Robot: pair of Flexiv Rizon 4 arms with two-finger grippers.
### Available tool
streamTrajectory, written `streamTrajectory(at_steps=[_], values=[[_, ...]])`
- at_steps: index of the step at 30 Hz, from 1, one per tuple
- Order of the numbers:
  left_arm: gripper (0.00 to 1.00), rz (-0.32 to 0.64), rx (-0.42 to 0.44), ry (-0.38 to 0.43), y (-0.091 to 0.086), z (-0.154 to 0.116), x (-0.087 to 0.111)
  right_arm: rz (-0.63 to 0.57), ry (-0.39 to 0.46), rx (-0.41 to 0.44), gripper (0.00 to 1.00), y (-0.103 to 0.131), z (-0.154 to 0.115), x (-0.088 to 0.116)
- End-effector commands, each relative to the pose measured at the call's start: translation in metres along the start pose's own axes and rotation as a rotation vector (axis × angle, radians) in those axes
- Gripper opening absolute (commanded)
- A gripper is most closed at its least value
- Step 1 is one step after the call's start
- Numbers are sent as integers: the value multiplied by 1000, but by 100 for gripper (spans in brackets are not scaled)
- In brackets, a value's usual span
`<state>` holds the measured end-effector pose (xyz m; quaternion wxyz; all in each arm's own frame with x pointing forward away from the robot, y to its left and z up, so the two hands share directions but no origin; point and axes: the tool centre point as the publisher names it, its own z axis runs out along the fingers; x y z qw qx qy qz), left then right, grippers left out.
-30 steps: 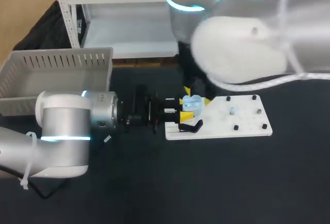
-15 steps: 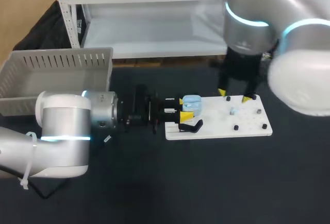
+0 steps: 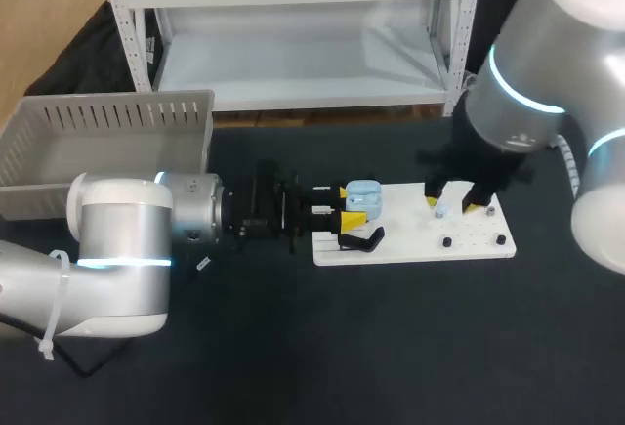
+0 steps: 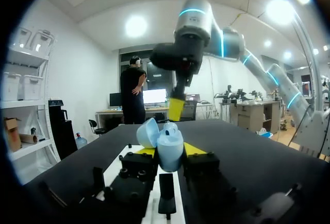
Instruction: Pick up each earbud case from the left stands, insert the matching earbuds, close the lid, and place the case in the box.
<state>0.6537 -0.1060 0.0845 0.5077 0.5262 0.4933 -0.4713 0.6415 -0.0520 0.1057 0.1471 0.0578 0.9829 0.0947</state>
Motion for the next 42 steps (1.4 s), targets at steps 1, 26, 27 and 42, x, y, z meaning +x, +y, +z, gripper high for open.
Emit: streamTrajectory(at_steps=[1,26,27,42], values=[[0,2,-5,-2,-1,0,0,4,16,5,47,0,30,-11],[0,2,-5,-2,-1,0,0,152,1,29,40,-22,84,-46],[0,2,-5,-2,-1,0,0,156,2,29,40,-22,85,-46],[0,2,-5,-2,-1,0,0,179,11,26,36,-23,88,-45]])
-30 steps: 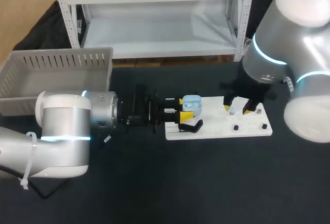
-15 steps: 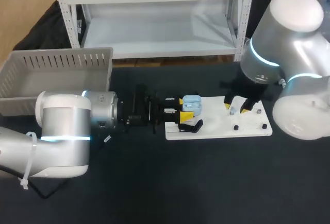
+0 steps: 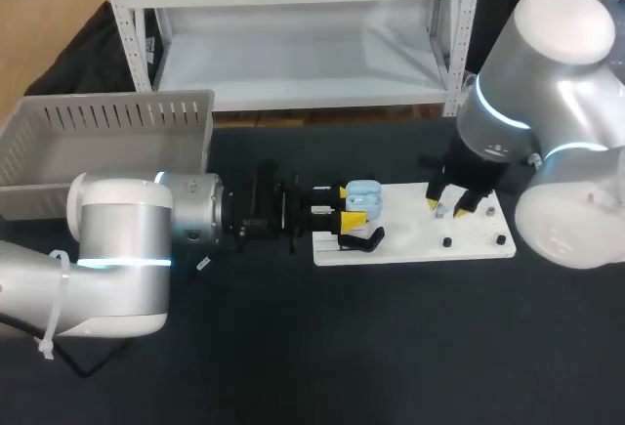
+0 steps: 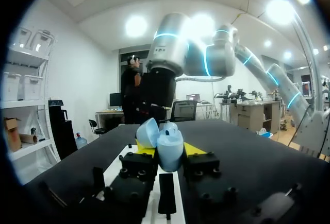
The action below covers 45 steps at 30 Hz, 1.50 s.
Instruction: Pick up each earbud case from the left stands, insert the matching earbuds, close the lid, and place the case in the box.
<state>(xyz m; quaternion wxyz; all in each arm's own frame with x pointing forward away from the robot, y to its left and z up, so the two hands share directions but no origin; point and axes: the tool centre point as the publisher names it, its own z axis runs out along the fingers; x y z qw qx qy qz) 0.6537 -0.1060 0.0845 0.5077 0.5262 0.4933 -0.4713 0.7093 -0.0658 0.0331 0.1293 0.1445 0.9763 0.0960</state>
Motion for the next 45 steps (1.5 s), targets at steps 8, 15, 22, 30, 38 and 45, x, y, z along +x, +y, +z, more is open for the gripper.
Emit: streamTrajectory(at_steps=[8,15,22,30,38,45], values=[[0,2,-5,-2,-1,0,0,4,-2,8,35,1,6,2],[0,2,-5,-2,-1,0,0,5,-5,16,35,2,8,0],[0,2,-5,-2,-1,0,0,10,-7,23,32,0,9,0],[0,2,-5,-2,-1,0,0,9,-8,30,0,-1,9,1],[0,2,-5,-2,-1,0,0,6,-18,29,0,-1,0,4],[0,2,-5,-2,-1,0,0,5,-49,20,0,-4,-25,8]])
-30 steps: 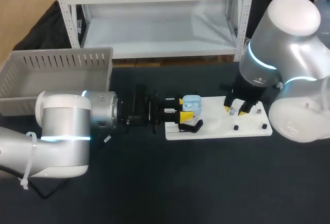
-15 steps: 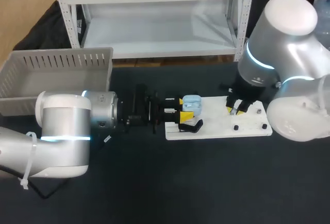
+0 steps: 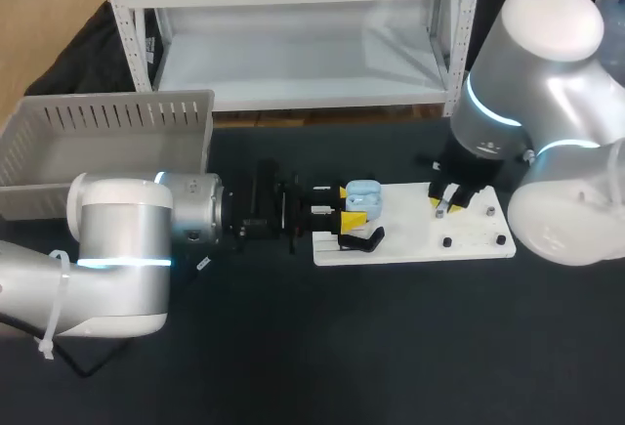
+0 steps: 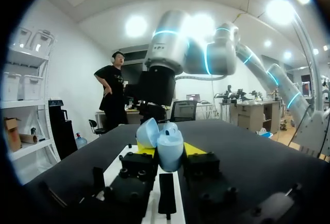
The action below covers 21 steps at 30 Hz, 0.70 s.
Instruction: Pick up each earbud case from the left stands, insert the matching earbuds, close the lid, and place the case in the box.
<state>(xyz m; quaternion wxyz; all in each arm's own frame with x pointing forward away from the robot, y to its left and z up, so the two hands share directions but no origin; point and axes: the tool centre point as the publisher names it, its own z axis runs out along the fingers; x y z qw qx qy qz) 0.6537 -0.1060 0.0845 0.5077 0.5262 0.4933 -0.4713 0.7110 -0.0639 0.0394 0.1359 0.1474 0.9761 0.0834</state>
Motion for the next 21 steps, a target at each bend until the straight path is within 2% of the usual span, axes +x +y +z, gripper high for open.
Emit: streamTrajectory(at_steps=[1,5,10,15,21], values=[[0,2,-5,-2,-1,0,0,5,-33,-5,0,-8,-25,11],[0,2,-5,-2,-1,0,0,6,-37,-17,0,-9,-53,17],[0,2,-5,-2,-1,0,0,-8,-9,-42,0,1,-103,29],[0,2,-5,-2,-1,0,0,-85,59,-74,0,27,-152,49],[0,2,-5,-2,-1,0,0,-218,82,-69,0,63,-174,78]])
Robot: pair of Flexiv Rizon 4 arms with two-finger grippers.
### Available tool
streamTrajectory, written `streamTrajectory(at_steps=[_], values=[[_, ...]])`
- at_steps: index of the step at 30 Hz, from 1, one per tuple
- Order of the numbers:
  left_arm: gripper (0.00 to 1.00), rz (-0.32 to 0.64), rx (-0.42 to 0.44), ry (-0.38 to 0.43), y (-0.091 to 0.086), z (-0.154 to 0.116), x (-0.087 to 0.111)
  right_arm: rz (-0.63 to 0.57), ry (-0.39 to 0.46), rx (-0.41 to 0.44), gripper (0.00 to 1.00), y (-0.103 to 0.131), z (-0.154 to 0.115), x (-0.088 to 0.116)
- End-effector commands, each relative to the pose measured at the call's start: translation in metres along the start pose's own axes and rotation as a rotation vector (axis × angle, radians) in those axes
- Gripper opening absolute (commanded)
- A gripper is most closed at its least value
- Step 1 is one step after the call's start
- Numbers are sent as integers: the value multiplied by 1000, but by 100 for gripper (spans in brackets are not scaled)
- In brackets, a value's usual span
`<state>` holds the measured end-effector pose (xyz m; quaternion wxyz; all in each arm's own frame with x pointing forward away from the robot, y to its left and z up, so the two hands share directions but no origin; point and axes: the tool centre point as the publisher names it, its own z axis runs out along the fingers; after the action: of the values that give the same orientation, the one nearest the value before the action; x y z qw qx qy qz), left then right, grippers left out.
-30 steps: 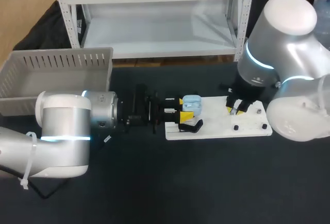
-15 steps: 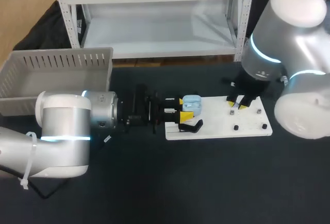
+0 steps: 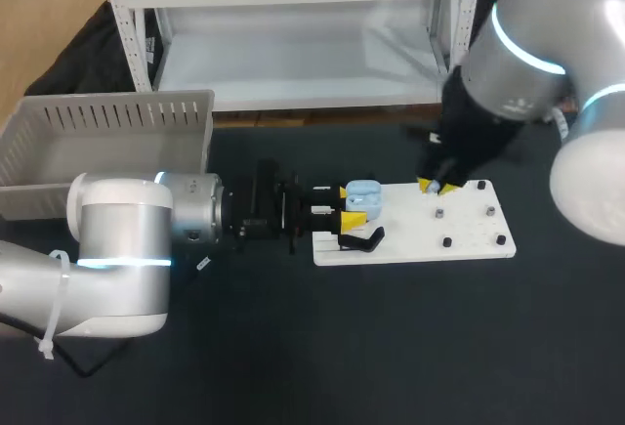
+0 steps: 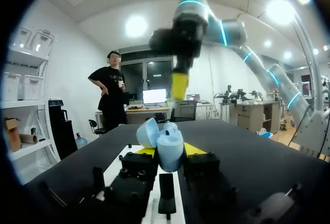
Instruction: Pick up each earbud case from the left stands, insert the matching earbuds, close the lid, and place the case in the box.
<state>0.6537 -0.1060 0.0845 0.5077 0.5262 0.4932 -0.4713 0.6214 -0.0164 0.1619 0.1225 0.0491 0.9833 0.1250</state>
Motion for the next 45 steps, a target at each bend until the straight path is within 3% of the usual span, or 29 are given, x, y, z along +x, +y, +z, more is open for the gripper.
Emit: streamTrajectory(at_steps=[1,5,18,23,31,37,45], values=[[0,2,-5,-2,-1,0,0,-48,27,38,0,29,-34,11],[0,2,-5,-2,-1,0,0,-55,-6,67,0,40,-30,9],[0,2,-5,-2,-1,0,0,-55,-6,67,0,40,-30,9],[0,2,-5,-2,-1,0,0,-220,16,51,0,64,-32,2],[0,2,-5,-2,-1,0,0,-400,93,55,0,82,-25,0],[0,2,-5,-2,-1,0,0,-369,182,94,0,87,-12,-3],[0,2,-5,-2,-1,0,0,-336,173,136,0,90,4,6]])
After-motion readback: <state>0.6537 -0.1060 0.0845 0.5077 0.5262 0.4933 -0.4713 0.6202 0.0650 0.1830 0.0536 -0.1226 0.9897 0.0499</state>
